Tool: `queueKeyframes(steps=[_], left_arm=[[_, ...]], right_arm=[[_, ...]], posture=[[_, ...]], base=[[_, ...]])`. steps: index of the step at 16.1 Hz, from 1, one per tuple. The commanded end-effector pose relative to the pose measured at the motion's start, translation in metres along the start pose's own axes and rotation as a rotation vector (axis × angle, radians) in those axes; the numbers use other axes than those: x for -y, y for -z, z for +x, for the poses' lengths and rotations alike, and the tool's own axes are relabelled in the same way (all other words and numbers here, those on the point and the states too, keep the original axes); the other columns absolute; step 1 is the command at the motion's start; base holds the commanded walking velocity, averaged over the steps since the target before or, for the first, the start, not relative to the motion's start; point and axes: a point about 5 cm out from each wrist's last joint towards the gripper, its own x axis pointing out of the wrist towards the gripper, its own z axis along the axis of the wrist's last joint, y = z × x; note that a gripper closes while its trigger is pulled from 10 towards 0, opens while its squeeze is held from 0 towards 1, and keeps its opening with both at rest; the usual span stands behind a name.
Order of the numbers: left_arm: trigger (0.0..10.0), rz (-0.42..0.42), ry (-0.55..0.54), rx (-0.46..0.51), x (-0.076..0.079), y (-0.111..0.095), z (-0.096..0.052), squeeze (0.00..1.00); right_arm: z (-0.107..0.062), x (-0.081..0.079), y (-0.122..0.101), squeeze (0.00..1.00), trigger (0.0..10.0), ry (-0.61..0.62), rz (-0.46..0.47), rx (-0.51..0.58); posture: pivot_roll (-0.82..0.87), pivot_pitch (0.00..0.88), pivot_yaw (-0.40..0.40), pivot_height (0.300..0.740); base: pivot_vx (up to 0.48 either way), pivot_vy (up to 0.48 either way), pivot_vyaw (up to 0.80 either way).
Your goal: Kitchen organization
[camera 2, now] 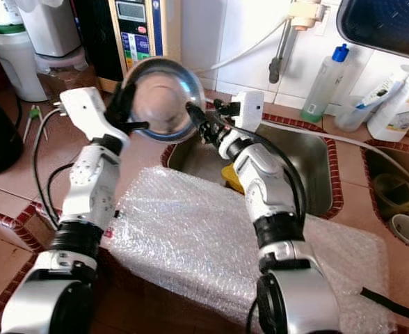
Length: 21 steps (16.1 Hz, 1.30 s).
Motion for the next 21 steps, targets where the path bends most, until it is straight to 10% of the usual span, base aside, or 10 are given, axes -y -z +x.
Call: queueKeyframes(steps=[1, 4, 5, 21], left_arm=[[0.0, -0.016, 0.038, 0.029, 0.007, -0.008, 0.002, 0.00], [0.0, -0.054, 0.081, 0.036, 0.018, -0.006, -0.004, 0.00], [0.0, -0.065, 0.089, 0.028, 0.021, -0.004, -0.007, 0.00], [0.0, -0.116, 0.117, 0.006, 0.023, -0.005, -0.009, 0.00]], right_arm=[[0.003, 0.003, -0.005, 0.00, 10.0, 0.036, -0.008, 0.018], [0.005, 0.015, -0.008, 0.00, 10.0, 0.121, 0.014, 0.028], [0.003, 0.026, -0.011, 0.00, 0.0, 0.206, 0.043, 0.048], [0.001, 0.028, -0.003, 0.00, 0.0, 0.105, 0.200, 0.030]], posture=[[0.00, 0.000, -0.049, 0.740], [0.00, 0.000, -0.054, 0.740], [0.00, 0.000, -0.055, 0.740], [0.00, 0.000, -0.061, 0.740]], base=[[0.000, 0.000, 0.00], [0.000, 0.000, 0.00], [0.000, 0.000, 0.00], [0.000, 0.000, 0.00]])
